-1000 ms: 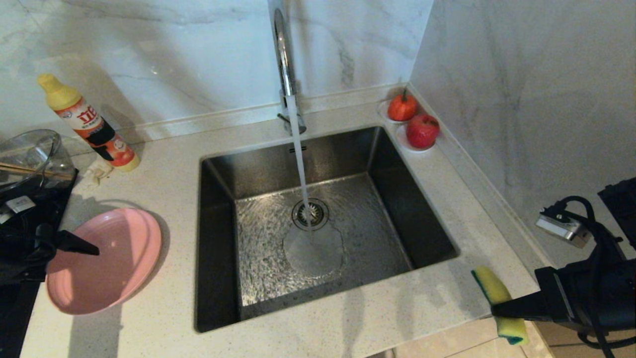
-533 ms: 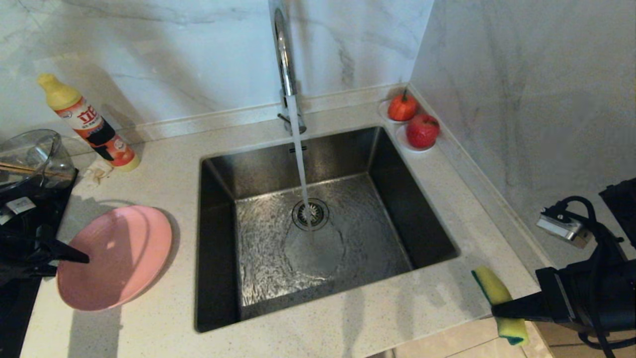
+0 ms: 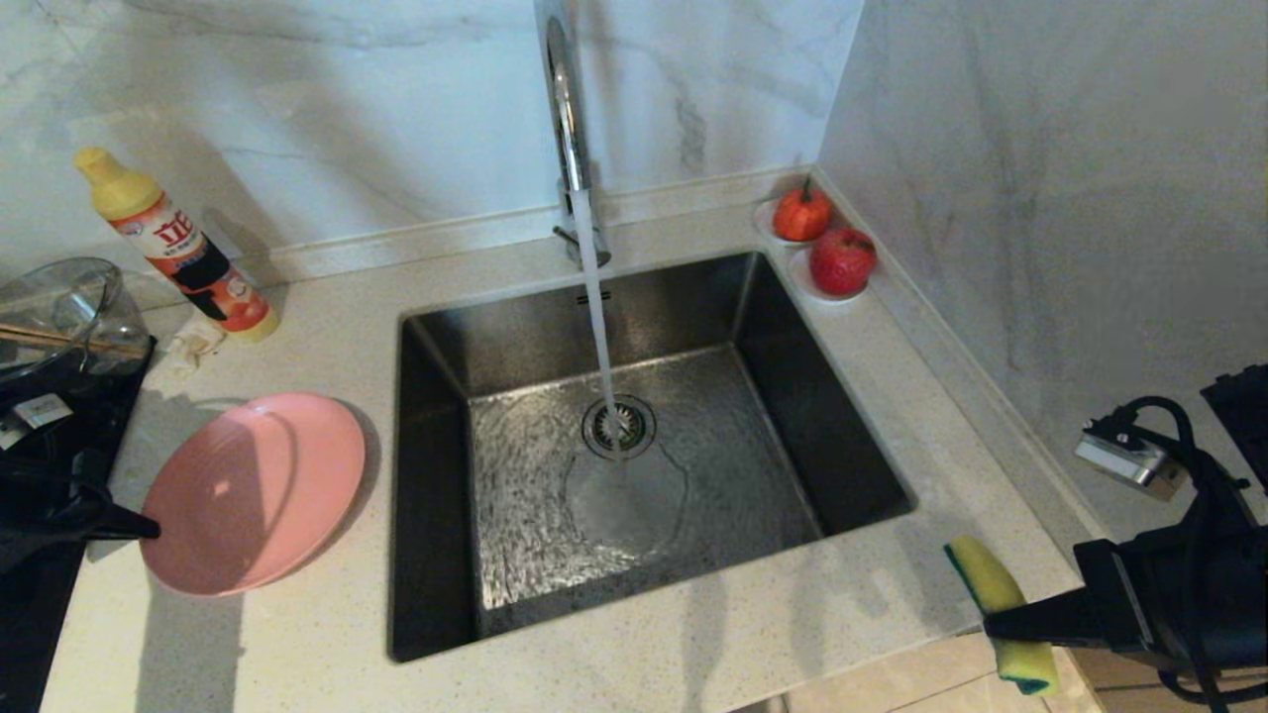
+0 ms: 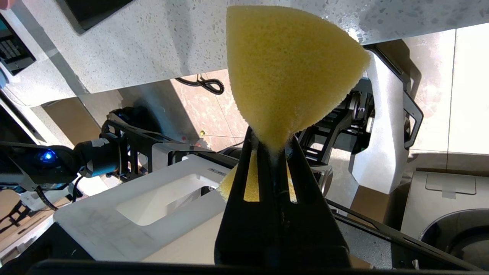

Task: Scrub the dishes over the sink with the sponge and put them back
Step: Wash the plate

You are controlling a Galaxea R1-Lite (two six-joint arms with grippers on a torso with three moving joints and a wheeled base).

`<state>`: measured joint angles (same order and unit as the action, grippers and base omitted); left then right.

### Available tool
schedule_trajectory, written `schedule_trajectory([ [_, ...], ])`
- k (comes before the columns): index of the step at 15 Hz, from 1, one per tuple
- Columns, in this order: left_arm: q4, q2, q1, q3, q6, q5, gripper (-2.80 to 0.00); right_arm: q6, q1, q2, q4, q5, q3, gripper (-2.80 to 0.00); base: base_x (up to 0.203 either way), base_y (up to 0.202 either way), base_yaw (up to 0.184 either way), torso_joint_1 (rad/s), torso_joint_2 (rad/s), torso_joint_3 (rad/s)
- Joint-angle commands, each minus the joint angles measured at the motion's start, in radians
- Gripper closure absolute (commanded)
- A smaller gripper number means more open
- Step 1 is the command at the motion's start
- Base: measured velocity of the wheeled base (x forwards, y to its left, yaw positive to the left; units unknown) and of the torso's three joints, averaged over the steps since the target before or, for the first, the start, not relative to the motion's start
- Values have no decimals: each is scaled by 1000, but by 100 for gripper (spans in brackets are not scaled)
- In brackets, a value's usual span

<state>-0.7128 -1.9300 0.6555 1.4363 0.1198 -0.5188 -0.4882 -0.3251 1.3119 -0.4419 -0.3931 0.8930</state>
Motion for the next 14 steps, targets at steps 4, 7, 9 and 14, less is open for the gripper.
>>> schedule_trajectory([
  [4,-9,45,16,45,-11,-9,0,-3,-2,1,-3,-3,5,0,0,0,0,0,0,0],
  [7,-16,103,23,75,-64,-68,0,-3,-2,6,-3,-3,6,0,0,0,0,0,0,0],
  [9,-16,146,16,85,-121,-81,0,-3,-2,6,-1,-3,11,0,0,0,0,0,0,0],
  [14,-12,237,-170,126,-351,-75,0,-3,-3,3,-1,-3,19,0,0,0,0,0,0,0],
])
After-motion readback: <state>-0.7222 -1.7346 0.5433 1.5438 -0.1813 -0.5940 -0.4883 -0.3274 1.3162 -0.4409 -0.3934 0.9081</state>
